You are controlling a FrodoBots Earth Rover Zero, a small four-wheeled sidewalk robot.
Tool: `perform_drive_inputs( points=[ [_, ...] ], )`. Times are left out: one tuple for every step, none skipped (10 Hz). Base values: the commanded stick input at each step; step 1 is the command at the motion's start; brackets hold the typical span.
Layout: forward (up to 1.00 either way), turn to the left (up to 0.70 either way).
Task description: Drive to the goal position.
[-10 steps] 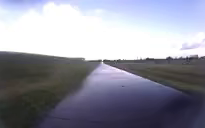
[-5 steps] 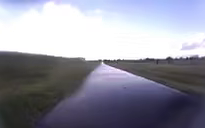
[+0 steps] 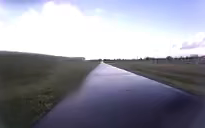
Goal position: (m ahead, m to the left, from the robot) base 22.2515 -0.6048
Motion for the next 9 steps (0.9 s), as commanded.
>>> perform_drive_inputs(
  points=[
    [0.45,0.00],
    [0.45,0.00],
    [0.45,0.00],
    [0.45,0.00],
    [0.45,0.00],
    [0.45,0.00],
    [0.45,0.00],
    [0.45,0.00],
    [0.45,0.00]
  ],
)
